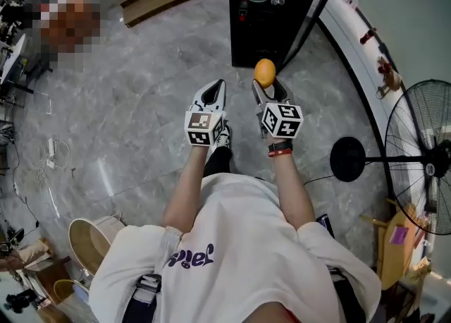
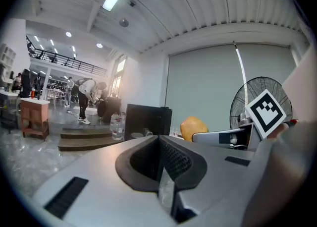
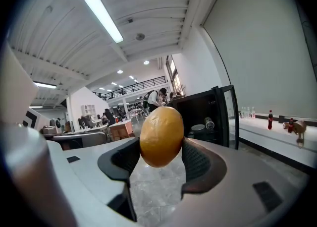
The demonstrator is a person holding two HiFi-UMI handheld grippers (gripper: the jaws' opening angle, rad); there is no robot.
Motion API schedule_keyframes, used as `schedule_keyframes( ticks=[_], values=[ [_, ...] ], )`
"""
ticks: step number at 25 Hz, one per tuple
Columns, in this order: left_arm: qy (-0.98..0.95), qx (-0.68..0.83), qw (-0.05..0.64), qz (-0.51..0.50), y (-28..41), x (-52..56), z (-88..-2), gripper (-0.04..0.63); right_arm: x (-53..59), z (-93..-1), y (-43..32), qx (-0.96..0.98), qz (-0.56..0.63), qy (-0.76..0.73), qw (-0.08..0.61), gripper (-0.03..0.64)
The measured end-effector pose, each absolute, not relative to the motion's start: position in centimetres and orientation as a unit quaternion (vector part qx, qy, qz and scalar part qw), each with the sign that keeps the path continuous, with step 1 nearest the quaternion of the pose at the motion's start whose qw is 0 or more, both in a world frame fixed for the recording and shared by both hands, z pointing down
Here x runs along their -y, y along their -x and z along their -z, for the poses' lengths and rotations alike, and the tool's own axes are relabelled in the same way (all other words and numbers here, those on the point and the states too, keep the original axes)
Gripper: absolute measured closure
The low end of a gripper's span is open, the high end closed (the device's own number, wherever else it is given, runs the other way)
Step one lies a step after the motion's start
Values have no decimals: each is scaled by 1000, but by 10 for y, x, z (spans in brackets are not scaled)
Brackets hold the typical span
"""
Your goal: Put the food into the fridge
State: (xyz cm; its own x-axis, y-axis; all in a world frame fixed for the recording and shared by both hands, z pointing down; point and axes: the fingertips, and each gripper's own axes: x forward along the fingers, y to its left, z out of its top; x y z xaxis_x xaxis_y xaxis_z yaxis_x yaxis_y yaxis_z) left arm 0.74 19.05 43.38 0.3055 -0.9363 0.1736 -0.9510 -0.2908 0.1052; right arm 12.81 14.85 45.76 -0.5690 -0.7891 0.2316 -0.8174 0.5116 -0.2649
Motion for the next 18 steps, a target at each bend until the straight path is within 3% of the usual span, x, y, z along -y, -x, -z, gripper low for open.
schedule_keyframes(
  ticks=[18],
  values=[
    [-836,540,96,-29,19,17,-433,577,34,-465,-94,844,-185,-501,40,341]
  ],
)
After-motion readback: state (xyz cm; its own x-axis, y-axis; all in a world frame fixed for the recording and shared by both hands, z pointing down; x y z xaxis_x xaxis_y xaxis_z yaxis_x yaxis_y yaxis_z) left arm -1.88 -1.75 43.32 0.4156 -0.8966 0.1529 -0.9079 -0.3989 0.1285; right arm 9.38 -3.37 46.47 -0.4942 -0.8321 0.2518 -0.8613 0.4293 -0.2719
